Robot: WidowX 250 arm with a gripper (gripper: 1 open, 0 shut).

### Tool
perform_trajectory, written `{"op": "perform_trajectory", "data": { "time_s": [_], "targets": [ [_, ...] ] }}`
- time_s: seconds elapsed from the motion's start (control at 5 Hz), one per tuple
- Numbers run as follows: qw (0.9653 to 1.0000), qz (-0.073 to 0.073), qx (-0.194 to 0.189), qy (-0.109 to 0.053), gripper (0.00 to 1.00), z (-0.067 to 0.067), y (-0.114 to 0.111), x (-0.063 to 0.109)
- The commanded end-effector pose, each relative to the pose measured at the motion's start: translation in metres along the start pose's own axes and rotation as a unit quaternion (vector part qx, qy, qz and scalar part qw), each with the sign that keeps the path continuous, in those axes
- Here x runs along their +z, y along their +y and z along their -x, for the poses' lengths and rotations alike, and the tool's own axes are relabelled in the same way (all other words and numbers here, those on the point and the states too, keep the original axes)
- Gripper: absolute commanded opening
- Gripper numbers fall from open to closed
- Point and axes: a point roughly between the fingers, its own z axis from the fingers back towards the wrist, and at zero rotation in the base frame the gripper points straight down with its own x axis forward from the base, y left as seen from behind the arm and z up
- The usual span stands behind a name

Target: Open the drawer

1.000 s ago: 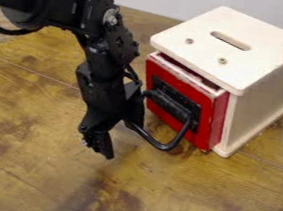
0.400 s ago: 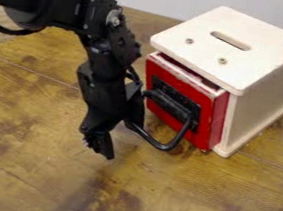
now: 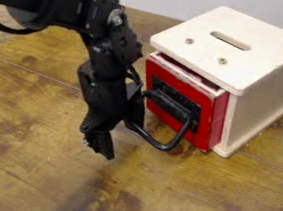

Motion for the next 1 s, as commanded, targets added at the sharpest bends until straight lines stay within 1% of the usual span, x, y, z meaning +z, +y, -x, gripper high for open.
{"op": "perform_trajectory", "data": {
  "time_s": [0.0, 0.4, 0.8],
  "targets": [
    [0.9990, 0.031, 0.026, -0.020, 1.00, -0.0152, -0.0137, 0.0187],
    [0.9988, 0.027, 0.034, -0.025, 1.00, -0.0168, -0.0137, 0.0189],
    [0.9989, 0.028, 0.029, -0.024, 1.00, -0.0143, -0.0135, 0.0199]
  ]
}}
